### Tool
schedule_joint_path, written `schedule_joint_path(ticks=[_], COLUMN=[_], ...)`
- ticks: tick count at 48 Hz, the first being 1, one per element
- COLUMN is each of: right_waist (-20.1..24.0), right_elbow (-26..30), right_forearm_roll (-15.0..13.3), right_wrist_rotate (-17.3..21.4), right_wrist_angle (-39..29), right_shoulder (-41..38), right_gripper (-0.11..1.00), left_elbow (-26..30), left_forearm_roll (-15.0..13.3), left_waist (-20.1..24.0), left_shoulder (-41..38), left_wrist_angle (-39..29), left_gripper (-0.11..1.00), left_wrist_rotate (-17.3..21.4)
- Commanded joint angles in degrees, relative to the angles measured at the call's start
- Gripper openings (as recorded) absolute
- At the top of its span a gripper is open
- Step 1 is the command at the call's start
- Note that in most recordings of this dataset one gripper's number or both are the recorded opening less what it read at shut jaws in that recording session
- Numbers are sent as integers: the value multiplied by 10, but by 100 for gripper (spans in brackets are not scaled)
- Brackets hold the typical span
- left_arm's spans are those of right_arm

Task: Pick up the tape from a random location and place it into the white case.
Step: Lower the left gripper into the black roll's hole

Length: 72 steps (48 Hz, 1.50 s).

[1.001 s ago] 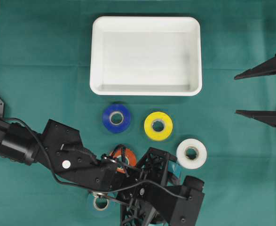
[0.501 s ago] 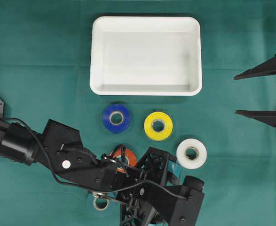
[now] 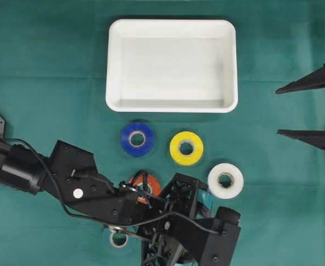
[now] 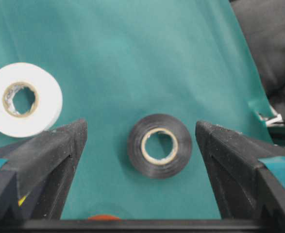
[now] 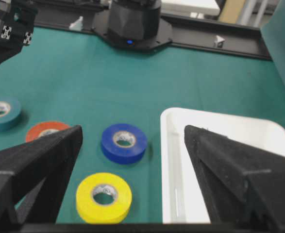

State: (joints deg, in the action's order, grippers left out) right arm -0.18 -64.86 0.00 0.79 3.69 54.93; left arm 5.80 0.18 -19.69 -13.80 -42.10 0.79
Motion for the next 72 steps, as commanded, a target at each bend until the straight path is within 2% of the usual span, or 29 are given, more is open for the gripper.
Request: schedule_joint_path(ticks=[1,25,48,72], right_waist=[-1,-1,-1,-1], right_elbow=[16,16,15,13], right_forearm_roll=[2,2,1,2], right_wrist_rotate=[1,1,1,0], right_wrist_angle=[-1,0,-1,-4], right_shoulder=[-4,-4,-8,-17], right_gripper=[91,91,91,91], left_elbow=[11,-11,-105,-107], left_forearm_roll=[1,2,2,2], left_waist=[-1,4,17,18], left_shoulder=[11,-7,-21,-81], left_wrist_angle=[3,25,113,144], left_gripper=[99,99,99,99], left_wrist_rotate=[-1,-1,-1,-1])
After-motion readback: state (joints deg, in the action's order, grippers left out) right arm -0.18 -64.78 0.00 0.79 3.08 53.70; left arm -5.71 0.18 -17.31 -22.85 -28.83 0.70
